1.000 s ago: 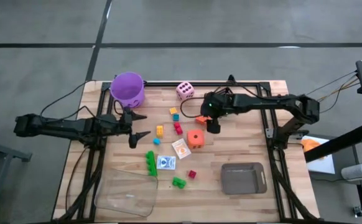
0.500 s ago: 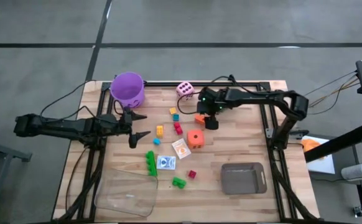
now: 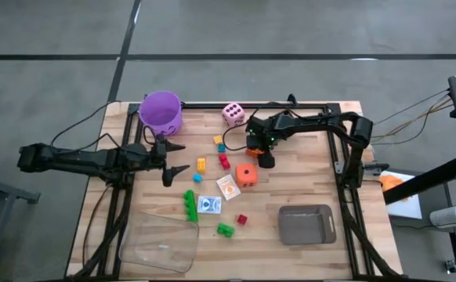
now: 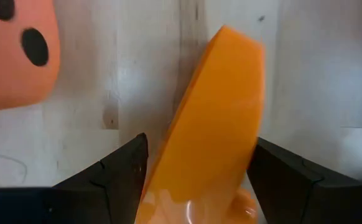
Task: Pick & Place Toys
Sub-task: Put the orange game piece into the black bin
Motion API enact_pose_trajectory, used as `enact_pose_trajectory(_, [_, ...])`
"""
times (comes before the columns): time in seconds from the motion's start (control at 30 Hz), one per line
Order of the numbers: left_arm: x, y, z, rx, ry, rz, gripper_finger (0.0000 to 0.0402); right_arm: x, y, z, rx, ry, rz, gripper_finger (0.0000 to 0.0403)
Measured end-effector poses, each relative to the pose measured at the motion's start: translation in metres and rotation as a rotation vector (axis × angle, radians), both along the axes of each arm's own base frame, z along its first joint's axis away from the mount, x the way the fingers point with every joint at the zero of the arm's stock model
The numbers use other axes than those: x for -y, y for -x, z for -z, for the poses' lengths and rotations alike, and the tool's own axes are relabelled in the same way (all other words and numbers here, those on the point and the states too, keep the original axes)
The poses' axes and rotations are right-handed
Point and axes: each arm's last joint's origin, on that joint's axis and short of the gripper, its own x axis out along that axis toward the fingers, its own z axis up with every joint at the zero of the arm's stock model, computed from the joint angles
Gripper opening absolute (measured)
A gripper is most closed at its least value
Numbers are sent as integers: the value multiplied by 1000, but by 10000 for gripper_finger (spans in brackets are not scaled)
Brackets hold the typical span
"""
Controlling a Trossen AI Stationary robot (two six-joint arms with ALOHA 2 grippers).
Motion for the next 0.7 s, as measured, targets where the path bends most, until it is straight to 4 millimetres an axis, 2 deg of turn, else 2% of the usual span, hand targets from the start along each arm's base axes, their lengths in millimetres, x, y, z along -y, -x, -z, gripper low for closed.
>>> enact_pose_trajectory(0.2, [0,0,0,0,0,0,370,-1,-1,6,-22,0,2,244])
enact_pose_trajectory(0.4, [0,0,0,-1,-1,0,370,-1,-1,5,-23,6,4,161])
enact_pose_trajectory(0.7, [0,0,0,-2,-3,1,370,-1,0,4,-22,3,20,161])
